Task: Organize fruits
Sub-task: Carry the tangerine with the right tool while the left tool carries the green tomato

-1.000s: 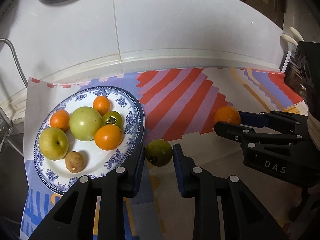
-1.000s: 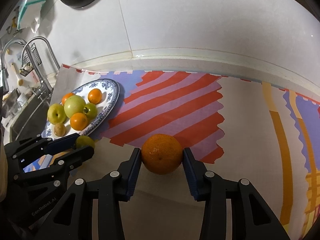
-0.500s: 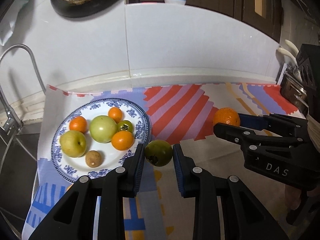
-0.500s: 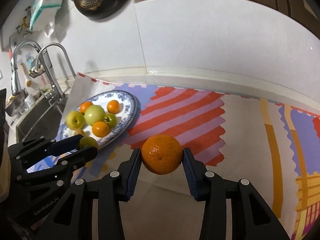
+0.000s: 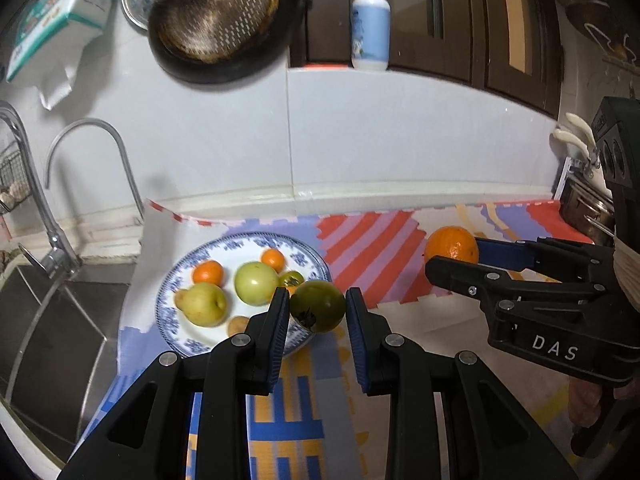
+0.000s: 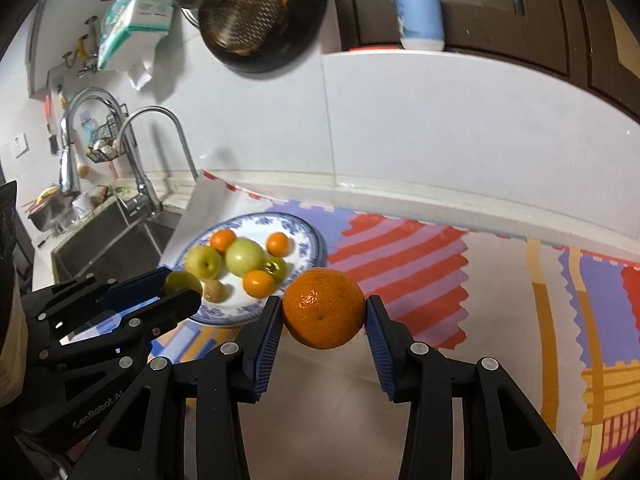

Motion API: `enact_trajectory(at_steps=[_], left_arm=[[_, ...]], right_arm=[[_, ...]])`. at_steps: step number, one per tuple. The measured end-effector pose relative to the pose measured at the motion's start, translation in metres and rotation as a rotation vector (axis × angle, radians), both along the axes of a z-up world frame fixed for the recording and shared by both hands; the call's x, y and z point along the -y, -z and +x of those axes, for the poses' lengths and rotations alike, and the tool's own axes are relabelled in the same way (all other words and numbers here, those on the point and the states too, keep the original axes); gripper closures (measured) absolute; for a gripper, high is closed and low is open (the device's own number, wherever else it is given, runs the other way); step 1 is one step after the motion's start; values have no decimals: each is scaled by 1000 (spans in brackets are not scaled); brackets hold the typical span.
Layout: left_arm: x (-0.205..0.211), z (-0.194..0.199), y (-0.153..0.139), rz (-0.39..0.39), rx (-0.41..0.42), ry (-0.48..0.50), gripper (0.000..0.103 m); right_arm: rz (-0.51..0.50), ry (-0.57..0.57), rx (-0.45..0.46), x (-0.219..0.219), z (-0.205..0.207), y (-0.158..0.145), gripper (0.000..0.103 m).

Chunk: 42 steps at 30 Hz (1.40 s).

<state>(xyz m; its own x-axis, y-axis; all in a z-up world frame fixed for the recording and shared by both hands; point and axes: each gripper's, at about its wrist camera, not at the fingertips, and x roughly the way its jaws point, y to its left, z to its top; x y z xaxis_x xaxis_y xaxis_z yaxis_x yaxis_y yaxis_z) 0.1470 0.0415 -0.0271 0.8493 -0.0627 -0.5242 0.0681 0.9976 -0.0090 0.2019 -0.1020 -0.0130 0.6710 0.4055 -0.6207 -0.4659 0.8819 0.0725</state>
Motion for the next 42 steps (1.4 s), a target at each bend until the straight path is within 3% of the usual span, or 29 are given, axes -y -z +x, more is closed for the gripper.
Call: enact_trajectory(at_steps=[18,32,42], left_arm=[[-55,0,-26,34,77,-20,74],[-97,45,-16,36,39,-23,74],[-110,97,7,34,-37,-10,74]], right_arm=[[47,-49,44,-59,-6,-22,60],[33,-70,30,-112,38,-16,60],[1,-89,-26,-133,90,9,60]])
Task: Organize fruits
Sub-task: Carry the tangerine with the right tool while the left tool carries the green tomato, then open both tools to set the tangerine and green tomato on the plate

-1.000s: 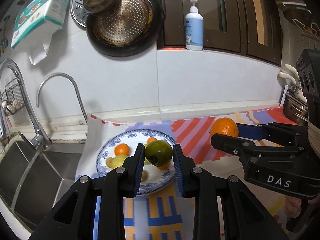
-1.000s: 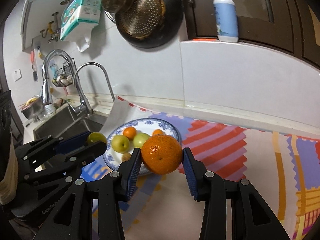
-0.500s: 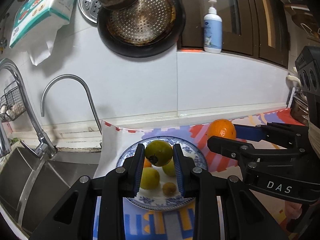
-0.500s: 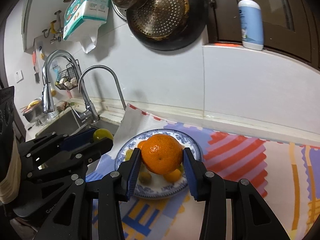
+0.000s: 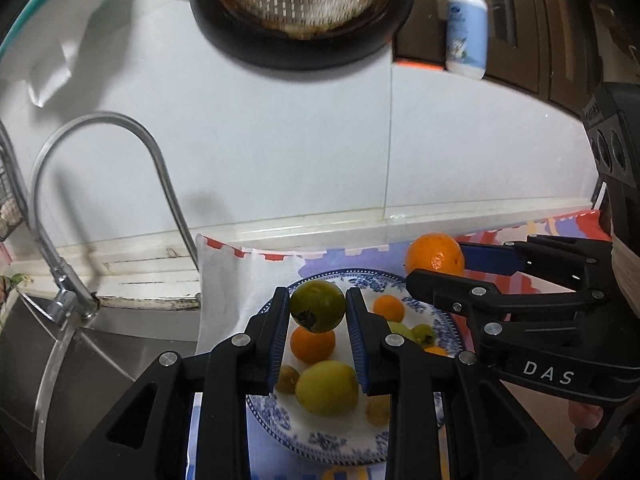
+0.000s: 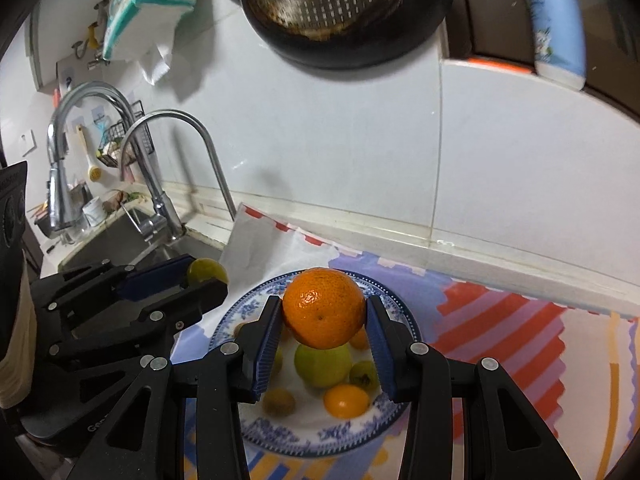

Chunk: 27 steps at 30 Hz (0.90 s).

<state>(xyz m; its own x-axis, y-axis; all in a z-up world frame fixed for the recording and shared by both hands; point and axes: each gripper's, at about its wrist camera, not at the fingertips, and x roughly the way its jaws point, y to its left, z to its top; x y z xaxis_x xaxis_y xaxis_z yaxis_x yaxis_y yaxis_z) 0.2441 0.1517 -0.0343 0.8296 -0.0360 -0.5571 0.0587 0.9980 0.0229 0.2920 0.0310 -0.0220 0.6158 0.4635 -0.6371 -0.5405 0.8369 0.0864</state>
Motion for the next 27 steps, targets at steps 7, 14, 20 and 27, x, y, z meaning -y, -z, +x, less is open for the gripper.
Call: enact_trajectory(at_steps=[7,14,20,27], left_arm=[[-6,38,23,2,-69,13,74],[-10,75,48,3,-161,38,74],[-12,94,63,-3,-217,55,74],[-14,102,71,-25,-259,53,73]], right_arm=[[-23,-10,-56,-9,40,24,60],[-50,-20,-132,-17,75,54,60],[-60,-25,-174,-22,91,70,60],[-68,-25,-188,-23,96,76,60]])
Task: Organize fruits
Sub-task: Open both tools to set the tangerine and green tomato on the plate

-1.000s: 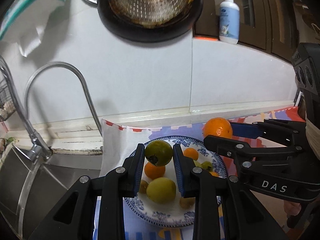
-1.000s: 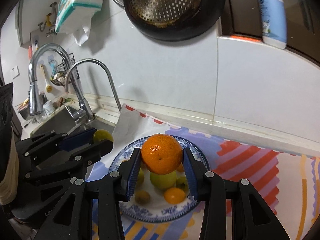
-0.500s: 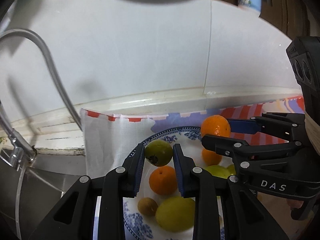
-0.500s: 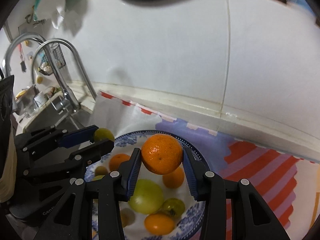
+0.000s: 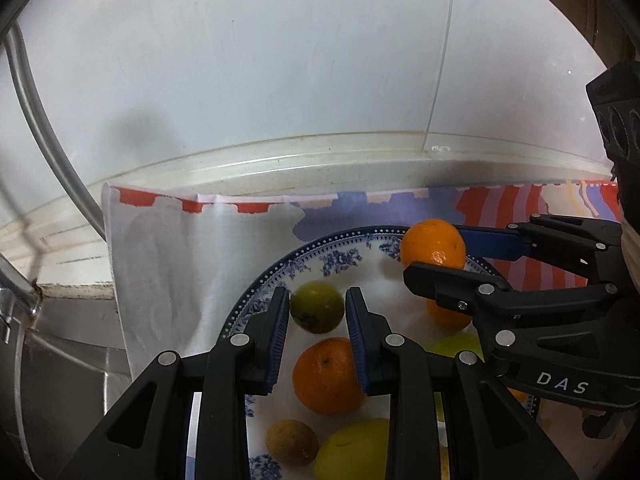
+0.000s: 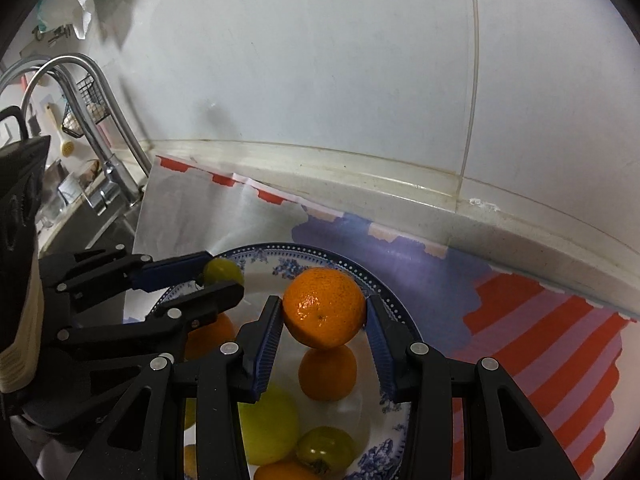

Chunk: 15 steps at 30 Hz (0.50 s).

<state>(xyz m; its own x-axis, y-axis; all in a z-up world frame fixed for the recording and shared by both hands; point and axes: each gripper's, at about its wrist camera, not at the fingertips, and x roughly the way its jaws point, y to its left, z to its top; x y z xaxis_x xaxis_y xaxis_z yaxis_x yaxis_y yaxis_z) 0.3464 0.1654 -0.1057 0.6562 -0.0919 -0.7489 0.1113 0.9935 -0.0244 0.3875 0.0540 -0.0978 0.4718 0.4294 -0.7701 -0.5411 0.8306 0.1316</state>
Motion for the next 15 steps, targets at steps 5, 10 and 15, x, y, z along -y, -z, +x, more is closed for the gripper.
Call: enact_trajectory(at_steps=[5,10,15], left_arm=[[-4,-4,-4,-7,12,-32,67],[-2,-21,-16,11,54,-58,67],[6,-51,-39,22,126,-76,59]], right_arm=[[-7,8,10,2,-2,-4,60],[-3,22,41,9,-15,-14,60],[7,59,104,21,-40,-33,59]])
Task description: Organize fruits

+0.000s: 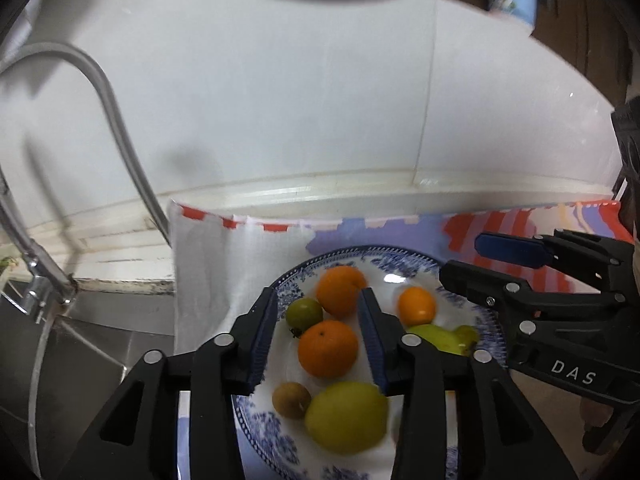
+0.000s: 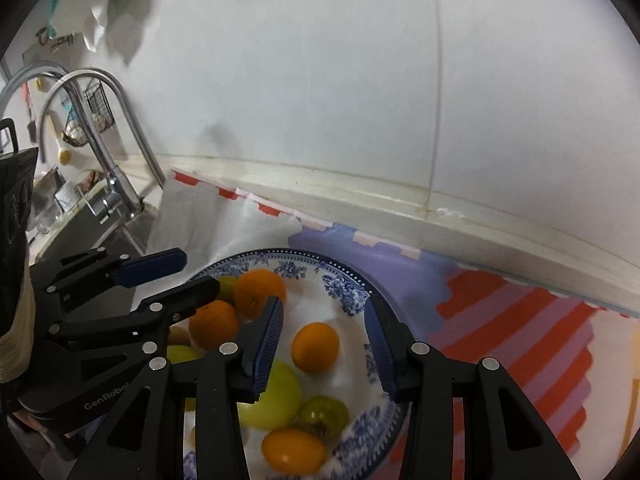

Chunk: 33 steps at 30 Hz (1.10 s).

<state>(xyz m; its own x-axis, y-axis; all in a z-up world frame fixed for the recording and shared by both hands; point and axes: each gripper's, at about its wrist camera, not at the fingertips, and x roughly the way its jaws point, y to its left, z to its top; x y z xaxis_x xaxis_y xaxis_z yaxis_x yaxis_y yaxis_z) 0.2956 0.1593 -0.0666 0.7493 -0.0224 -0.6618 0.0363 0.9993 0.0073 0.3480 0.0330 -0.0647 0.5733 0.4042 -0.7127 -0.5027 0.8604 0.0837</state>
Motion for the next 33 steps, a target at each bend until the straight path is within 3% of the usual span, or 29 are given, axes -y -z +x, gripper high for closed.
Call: enact_trajectory(at_steps=[6,9,18,22,33], left_arm=[[14,-43,-32,3,82,1,51],[21,-67,-45,-5,115,0,45],[38,-129,-70,-31,171,-6,35],[51,-157,-78,3,211,-6,29],[80,-211,-86,-33,255,-17,17]], right_arm=[[28,54,91,23,-43,-31,53],[40,83,125,35,-66,-45,44],[32,153,202,68,-129,-76,30],[42,208,229,86,-162,-84,21],[11,287,283,125,-227,-98,15]])
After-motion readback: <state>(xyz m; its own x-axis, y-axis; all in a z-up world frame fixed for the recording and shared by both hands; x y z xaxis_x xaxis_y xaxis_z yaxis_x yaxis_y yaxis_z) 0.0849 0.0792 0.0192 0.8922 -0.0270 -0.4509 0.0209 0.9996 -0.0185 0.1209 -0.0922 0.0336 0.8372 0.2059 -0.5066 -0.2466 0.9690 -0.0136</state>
